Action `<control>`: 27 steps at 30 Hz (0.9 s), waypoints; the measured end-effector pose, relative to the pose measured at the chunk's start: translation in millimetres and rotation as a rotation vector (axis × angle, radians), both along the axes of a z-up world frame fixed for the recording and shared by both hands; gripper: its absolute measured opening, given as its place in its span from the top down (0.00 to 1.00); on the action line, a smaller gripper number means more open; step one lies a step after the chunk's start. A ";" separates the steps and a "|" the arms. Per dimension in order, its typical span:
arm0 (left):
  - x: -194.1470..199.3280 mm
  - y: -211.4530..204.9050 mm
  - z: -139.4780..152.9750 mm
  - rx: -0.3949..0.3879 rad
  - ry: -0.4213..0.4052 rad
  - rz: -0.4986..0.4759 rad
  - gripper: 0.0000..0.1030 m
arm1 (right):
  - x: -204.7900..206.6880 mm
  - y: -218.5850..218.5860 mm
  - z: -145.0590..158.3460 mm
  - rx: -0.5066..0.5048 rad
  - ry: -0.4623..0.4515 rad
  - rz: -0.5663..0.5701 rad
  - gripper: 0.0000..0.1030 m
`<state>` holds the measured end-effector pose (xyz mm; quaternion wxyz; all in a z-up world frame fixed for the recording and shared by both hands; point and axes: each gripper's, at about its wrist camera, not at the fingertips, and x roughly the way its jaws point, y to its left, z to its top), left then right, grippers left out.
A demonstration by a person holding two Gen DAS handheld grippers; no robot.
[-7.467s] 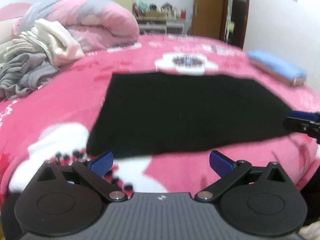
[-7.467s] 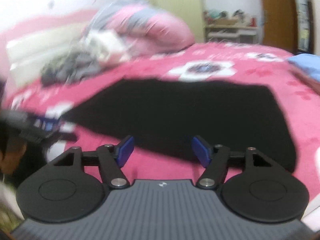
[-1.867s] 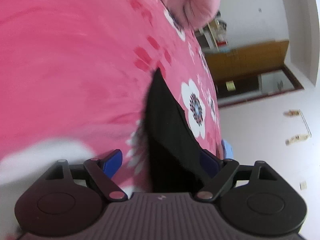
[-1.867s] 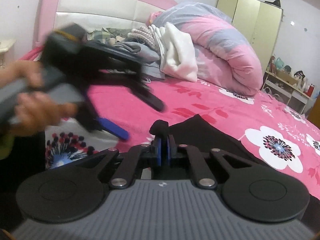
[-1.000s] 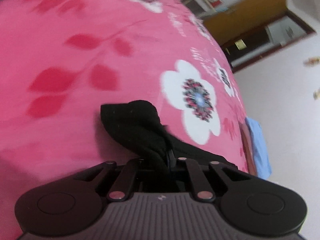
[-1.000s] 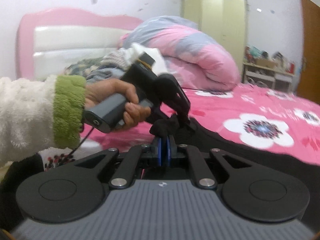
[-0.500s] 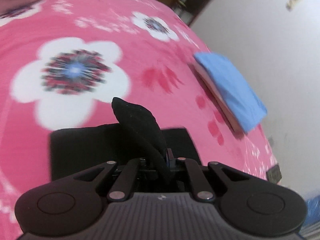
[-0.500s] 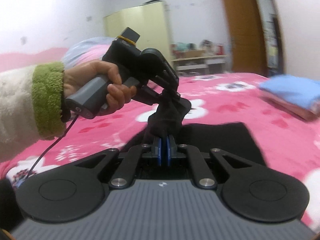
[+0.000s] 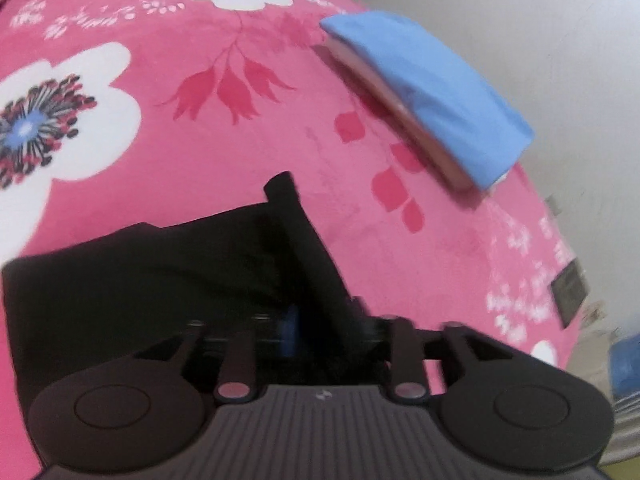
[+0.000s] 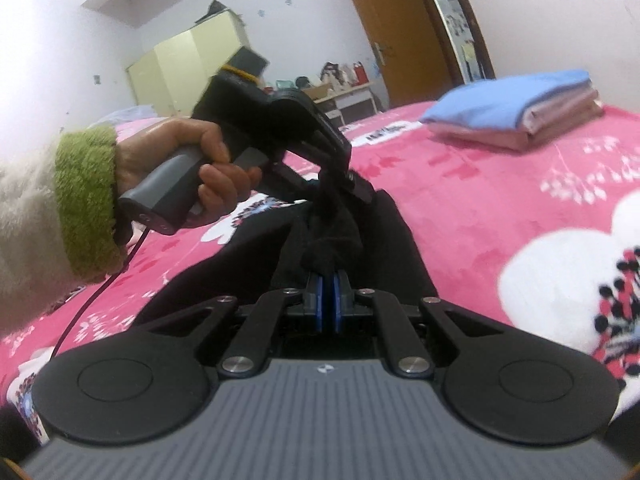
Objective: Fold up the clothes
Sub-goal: 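Fold the lifted T-shirt end over with both tools while holding it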
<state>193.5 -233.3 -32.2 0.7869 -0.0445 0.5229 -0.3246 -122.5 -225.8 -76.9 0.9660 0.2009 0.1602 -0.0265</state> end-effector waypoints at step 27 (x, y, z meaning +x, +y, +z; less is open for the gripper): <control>-249.1 176.4 -3.3 0.037 -0.435 -0.007 0.30 | -14.2 -57.4 -22.1 0.484 0.026 -0.048 0.96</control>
